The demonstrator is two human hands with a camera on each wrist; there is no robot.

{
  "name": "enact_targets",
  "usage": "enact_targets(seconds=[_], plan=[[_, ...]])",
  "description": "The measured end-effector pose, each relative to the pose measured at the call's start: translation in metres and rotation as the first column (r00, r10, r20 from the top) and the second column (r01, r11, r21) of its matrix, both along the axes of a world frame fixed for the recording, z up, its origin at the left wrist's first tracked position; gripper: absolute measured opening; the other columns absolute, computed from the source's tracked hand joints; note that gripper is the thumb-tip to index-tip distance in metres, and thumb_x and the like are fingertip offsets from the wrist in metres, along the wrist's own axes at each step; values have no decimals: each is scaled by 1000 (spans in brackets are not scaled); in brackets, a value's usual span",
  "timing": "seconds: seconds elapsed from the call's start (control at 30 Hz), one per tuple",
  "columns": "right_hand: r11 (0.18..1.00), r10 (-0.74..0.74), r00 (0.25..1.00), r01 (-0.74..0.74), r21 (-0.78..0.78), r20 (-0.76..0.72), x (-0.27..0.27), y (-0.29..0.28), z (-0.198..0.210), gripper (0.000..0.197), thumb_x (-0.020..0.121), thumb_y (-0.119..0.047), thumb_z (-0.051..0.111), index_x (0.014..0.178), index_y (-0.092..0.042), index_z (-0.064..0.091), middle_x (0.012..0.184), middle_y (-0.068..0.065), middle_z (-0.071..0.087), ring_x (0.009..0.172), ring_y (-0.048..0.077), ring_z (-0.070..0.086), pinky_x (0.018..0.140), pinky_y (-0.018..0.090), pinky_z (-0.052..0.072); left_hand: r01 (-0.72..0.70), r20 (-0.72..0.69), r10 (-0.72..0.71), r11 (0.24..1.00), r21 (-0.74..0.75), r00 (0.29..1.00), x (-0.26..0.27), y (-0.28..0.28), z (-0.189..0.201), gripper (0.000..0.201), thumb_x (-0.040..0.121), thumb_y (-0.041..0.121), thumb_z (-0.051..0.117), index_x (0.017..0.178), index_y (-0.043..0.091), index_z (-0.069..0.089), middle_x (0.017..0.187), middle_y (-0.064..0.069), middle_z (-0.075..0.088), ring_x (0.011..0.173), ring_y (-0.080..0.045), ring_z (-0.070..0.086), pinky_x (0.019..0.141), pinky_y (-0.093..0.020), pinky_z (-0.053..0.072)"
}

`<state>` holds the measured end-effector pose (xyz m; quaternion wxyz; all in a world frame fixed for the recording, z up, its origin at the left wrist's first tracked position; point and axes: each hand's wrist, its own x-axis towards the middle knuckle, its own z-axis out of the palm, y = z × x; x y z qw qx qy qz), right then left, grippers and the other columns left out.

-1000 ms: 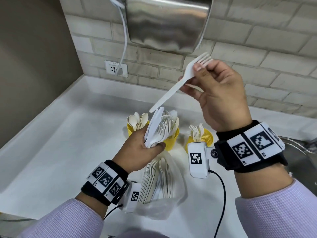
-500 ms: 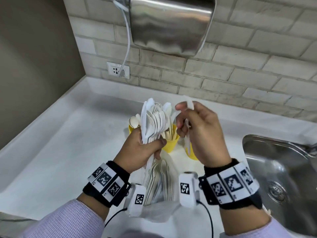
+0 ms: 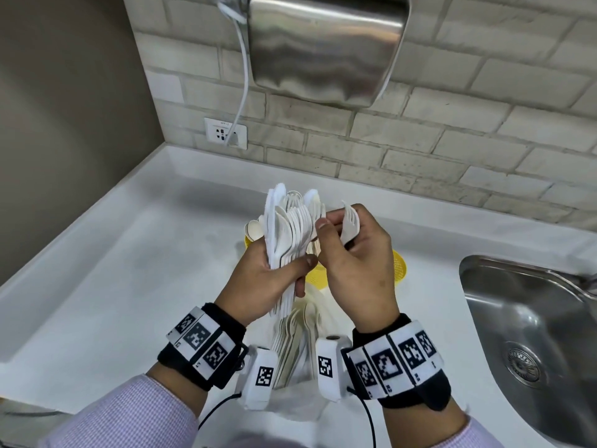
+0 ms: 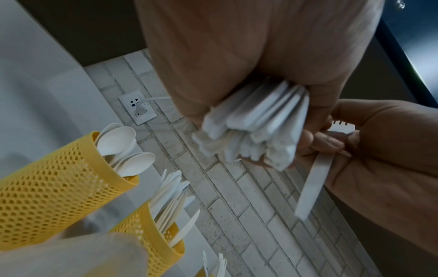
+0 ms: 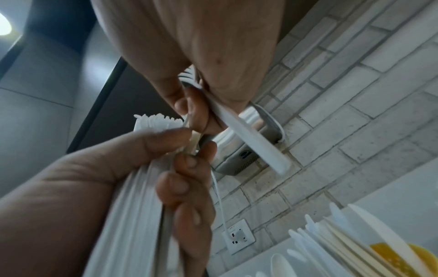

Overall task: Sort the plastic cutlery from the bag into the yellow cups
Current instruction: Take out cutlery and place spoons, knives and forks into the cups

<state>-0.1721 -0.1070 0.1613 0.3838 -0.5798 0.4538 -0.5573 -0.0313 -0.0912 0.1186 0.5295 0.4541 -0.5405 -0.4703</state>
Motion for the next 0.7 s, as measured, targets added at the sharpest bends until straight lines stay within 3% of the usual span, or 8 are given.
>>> enact_targets(seconds=[0.13,0.2,0.27,0.33,0.4,0.47,0.6,0.7], plan=[[990,-1,964,-37,137,265,1,-1,8,23,96,-3,60,78,-19,59,58,-4,49,47,11,43,51,26,40,16,-66,-16,1000,-4,998,1,0,-2,28,93,28,68,98,1,65,66,-24,60,54,-31,57,61,-39,52],[959,19,866,-157,236,500,0,-2,13,25,97,5,56,79,-13,57,57,2,39,45,13,33,44,23,35,18,-116,-17,1000,9,993,1,-1,-1,41,90,33,71,99,-6,62,78,-30,61,52,-29,53,58,-37,49],[926,36,787,-258,276,617,-2,-4,14,21,97,5,55,83,-11,57,60,4,36,46,14,30,43,24,33,8,-155,-3,999,33,988,1,-1,0,41,88,31,72,96,-7,60,76,-21,61,51,-26,52,54,-35,48],[908,54,784,-296,296,619,-2,-7,8,15,97,2,56,86,-9,58,62,6,37,51,17,32,50,30,35,0,-158,8,999,49,987,1,-1,-1,31,90,25,69,95,-4,61,71,-9,60,51,-25,52,53,-34,47],[902,81,802,-311,299,592,0,-6,1,9,96,-1,57,88,-5,58,63,8,39,56,23,38,59,41,38,10,-142,-4,999,36,990,-1,-1,-1,27,91,23,68,98,-3,64,75,-11,62,53,-25,53,54,-34,48],[903,94,796,-321,285,597,1,-3,-3,10,97,-1,52,88,-1,58,67,13,39,57,27,44,55,46,43,2,-118,1,1000,31,993,-3,0,0,21,92,20,70,100,1,68,78,-10,66,55,-25,54,55,-34,49],[927,90,844,-265,265,529,4,1,-10,21,100,-8,51,92,10,58,80,26,48,58,32,49,49,41,47,-21,-80,24,999,39,996,-7,1,-1,10,97,13,70,102,4,70,76,-7,66,56,-24,55,56,-34,49],[928,92,855,-259,267,511,6,4,-11,23,100,-14,58,105,6,65,92,31,58,66,41,48,48,38,46,-21,-75,23,999,30,997,-10,4,-1,17,94,19,71,104,5,70,76,-13,64,56,-25,57,55,-35,50]])
